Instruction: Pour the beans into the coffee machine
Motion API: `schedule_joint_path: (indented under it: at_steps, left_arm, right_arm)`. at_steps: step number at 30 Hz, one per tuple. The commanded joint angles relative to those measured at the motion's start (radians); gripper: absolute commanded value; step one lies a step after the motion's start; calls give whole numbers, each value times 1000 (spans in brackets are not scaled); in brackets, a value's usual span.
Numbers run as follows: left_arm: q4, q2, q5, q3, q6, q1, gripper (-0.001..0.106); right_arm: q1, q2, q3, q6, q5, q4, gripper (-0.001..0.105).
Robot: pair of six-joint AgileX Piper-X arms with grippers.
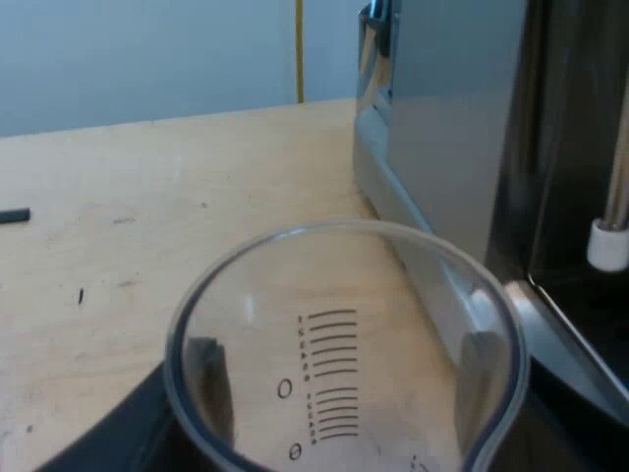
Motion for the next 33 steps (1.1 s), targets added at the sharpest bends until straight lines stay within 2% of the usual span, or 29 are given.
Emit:
schedule_joint_path:
  at_steps: [1,11,13,14,22,27,28,33]
  left_arm:
    - [80,-90,8,14,-8,-5,26]
    - [404,-440,8,14,-5,-5,26]
    - [516,-552,8,14,-5,-5,26]
    - [524,-568,8,14,-3,-5,26]
    - [843,-881,8,-7,0,-5,26]
    - [1036,-973,8,-81,11,-5,26]
    - [1110,-990,8,-118,34,-5,26]
    - [1182,-996,8,-215,83,-5,26]
  right_arm:
    - [3,-12,-8,-9,-9,-24,79]
    - [3,-89,-8,-9,-9,-23,79]
    - [3,-136,-8,-9,-9,-23,79]
    - [3,-142,-8,-9,-9,-23,79]
    - [3,-254,-8,-9,-6,-23,79]
    - [3,-295,-8,-9,69,-23,79]
    - [3,-309,-8,-9,126,-27,79]
    - [3,-317,-8,-9,236,-113,79]
